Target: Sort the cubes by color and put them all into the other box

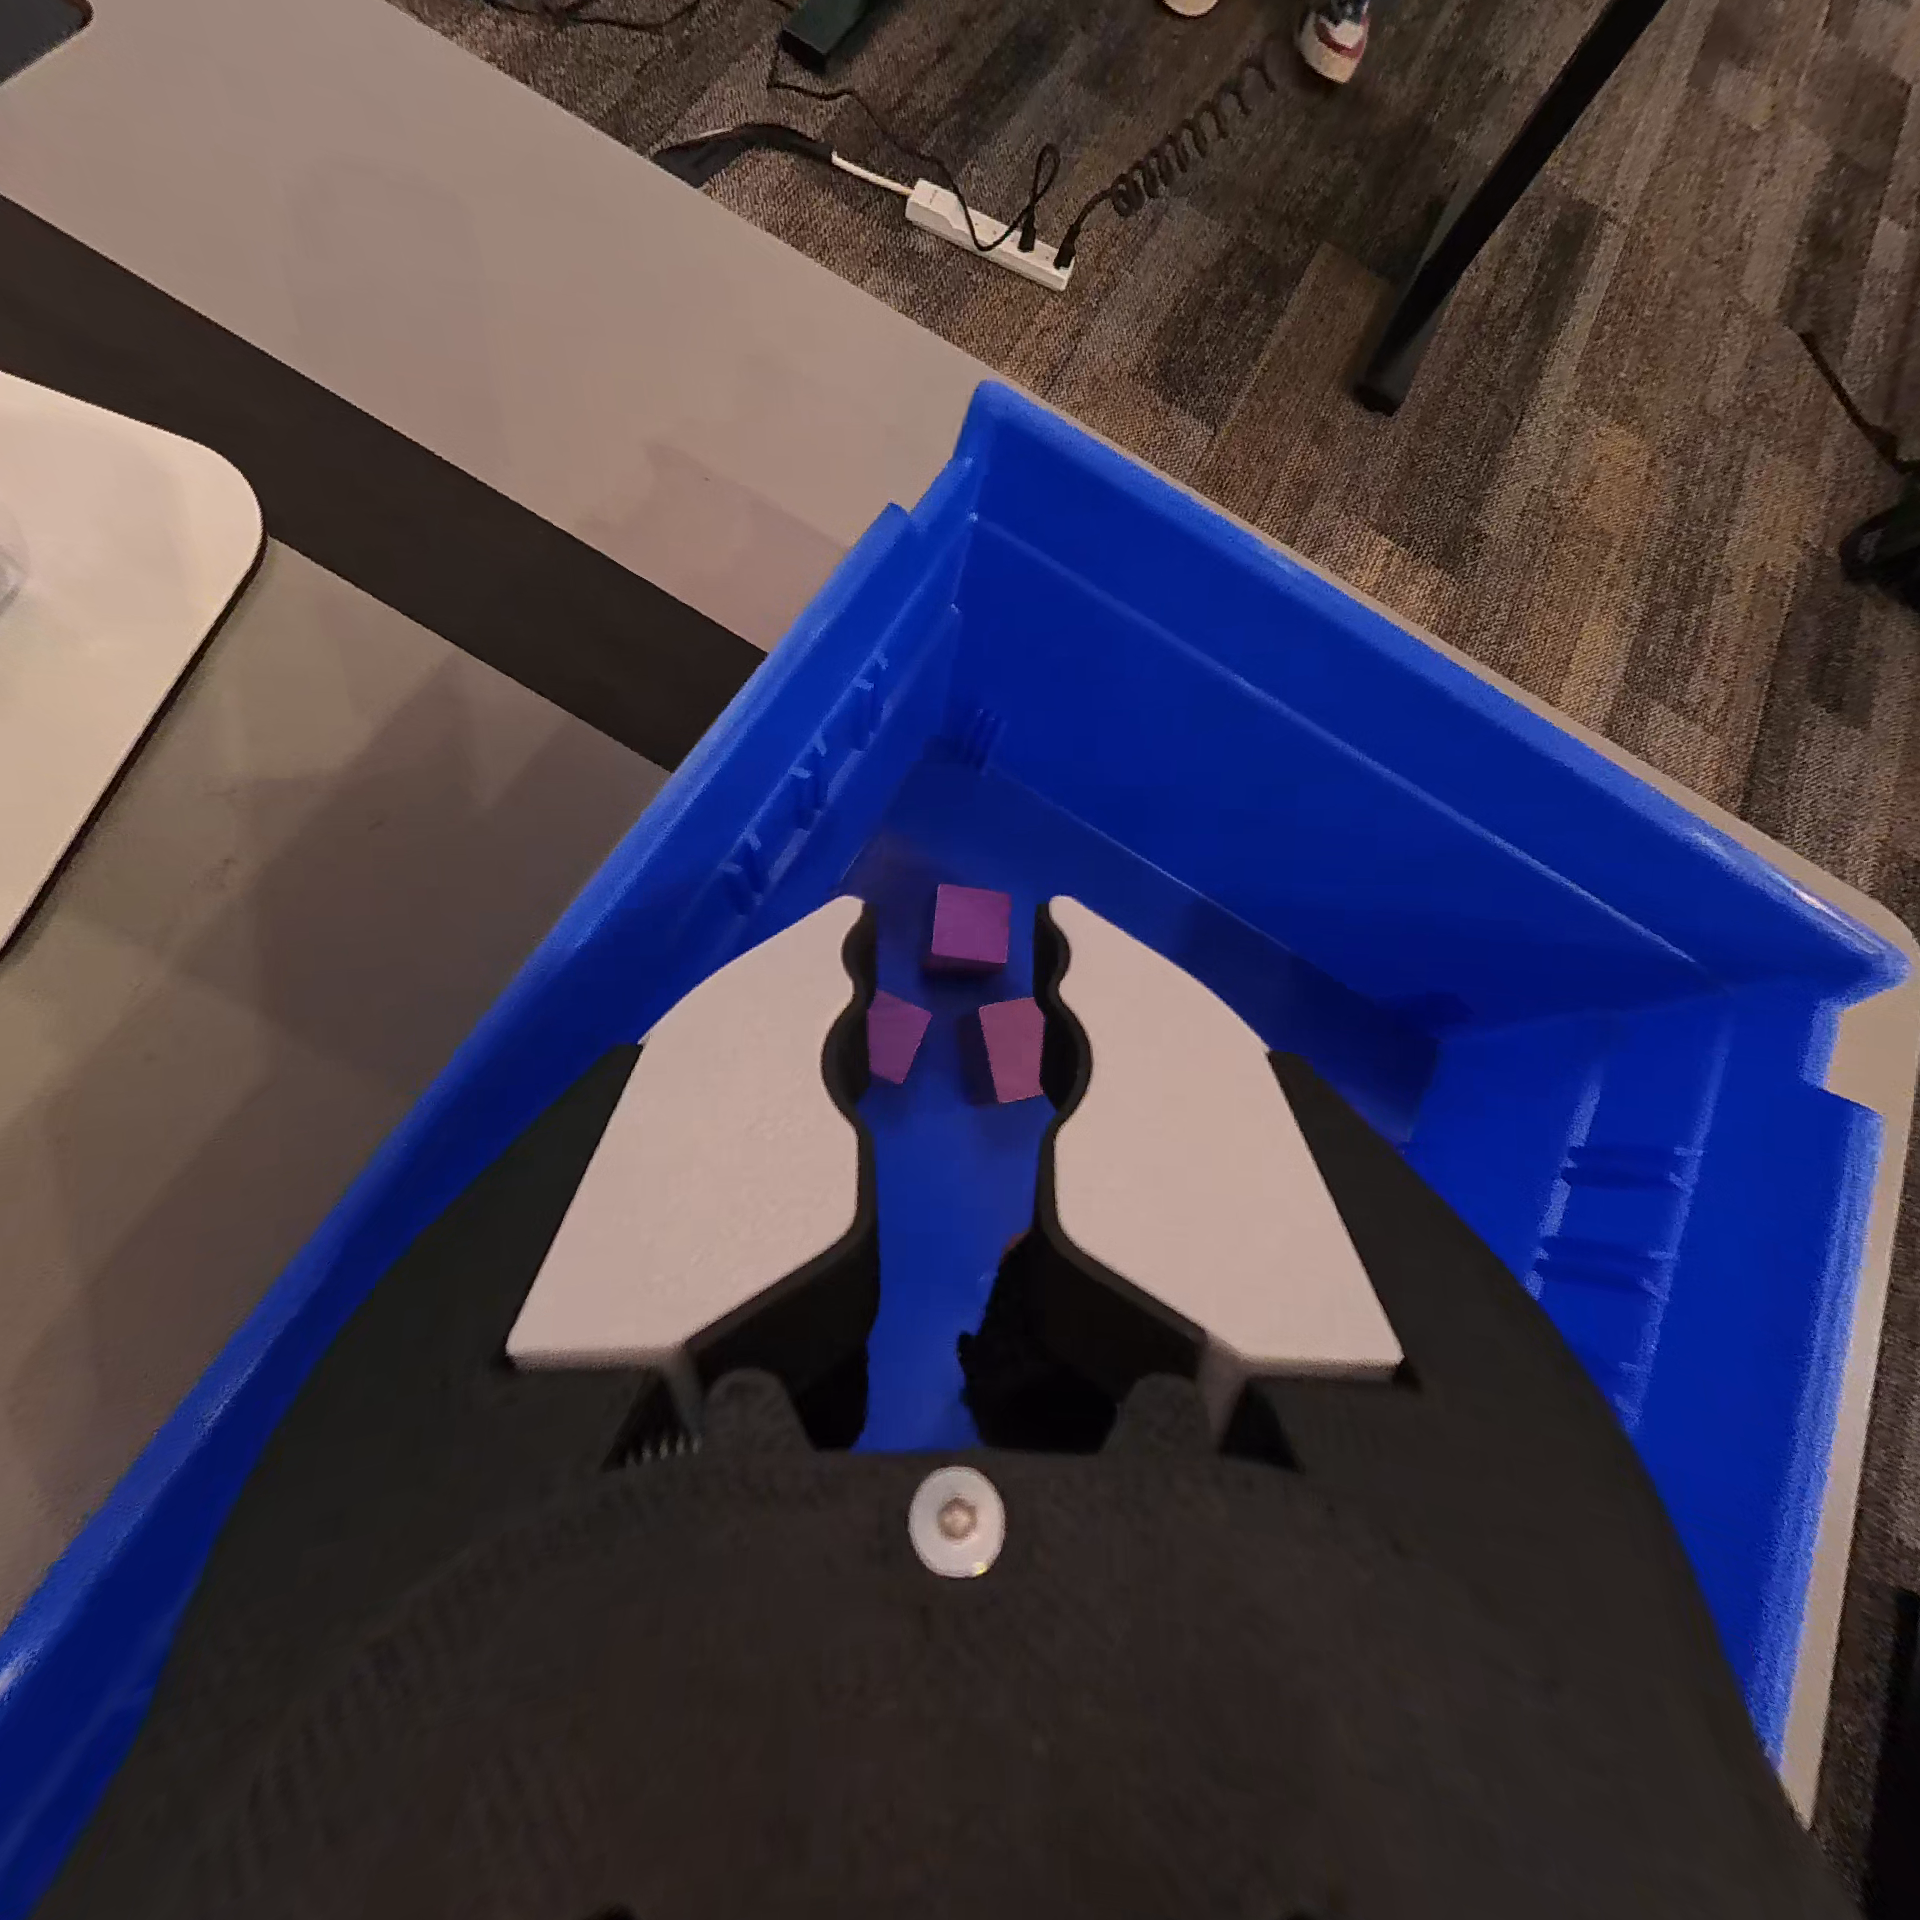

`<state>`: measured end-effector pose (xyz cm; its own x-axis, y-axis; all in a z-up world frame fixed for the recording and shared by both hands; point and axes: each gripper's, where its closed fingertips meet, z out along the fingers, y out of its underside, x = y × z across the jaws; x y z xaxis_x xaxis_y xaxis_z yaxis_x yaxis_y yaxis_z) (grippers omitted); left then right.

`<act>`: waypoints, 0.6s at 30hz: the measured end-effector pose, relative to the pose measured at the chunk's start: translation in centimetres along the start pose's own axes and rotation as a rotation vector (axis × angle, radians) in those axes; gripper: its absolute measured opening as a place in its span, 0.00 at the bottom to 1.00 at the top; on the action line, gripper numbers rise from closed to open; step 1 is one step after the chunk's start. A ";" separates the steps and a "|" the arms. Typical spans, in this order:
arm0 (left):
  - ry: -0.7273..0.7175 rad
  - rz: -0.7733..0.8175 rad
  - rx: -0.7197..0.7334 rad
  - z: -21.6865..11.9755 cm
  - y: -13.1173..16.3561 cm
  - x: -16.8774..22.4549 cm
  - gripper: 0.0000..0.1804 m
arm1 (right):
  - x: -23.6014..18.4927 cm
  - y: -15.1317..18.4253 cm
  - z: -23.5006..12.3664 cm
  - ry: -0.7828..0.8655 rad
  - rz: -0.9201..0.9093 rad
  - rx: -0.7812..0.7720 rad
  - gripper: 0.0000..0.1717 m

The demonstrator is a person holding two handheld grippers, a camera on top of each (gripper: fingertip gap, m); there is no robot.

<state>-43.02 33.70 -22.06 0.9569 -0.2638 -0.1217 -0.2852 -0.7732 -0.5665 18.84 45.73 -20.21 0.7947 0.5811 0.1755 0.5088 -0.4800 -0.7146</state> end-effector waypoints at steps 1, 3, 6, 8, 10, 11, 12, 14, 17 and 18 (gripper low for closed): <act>0.005 -0.005 -0.039 0.4 0.7 0.0 0.24 | -0.1 0.0 0.1 -0.002 -0.004 -0.002 0.17; -0.004 -0.010 -0.131 1.1 2.2 -0.2 0.25 | -0.2 0.0 0.1 -0.004 -0.008 -0.003 0.17; -0.019 -0.015 -0.237 2.1 4.1 -0.3 0.25 | -0.4 0.0 0.1 -0.007 -0.013 -0.002 0.17; -0.005 -0.030 -0.277 2.8 4.8 -0.1 0.24 | -0.4 -0.2 0.0 -0.007 -0.014 0.003 0.17; 0.007 -0.048 -0.304 3.3 5.4 0.0 0.20 | -0.4 -0.3 -0.2 -0.008 -0.016 0.010 0.17; 0.015 -0.056 -0.315 3.6 5.7 0.0 0.15 | -0.4 -0.4 -0.2 -0.007 -0.017 0.011 0.17; 0.018 -0.058 -0.314 3.7 5.8 0.0 0.13 | -0.4 -0.4 -0.3 -0.005 -0.017 0.013 0.17; 0.017 -0.057 -0.283 3.6 5.4 -0.2 0.13 | -0.3 -0.7 -0.5 0.002 -0.019 0.024 0.16; 0.039 -0.075 -0.166 1.7 3.3 -0.2 0.13 | -0.2 -1.9 -1.7 0.027 -0.040 0.072 0.16; 0.049 -0.082 -0.111 0.6 2.2 -0.2 0.13 | -0.2 -2.6 -2.4 0.041 -0.057 0.100 0.16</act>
<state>-43.81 32.39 -23.72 0.9743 -0.2224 -0.0373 -0.2127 -0.8515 -0.4794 18.19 45.29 -16.74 0.7791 0.5775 0.2439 0.5199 -0.3779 -0.7661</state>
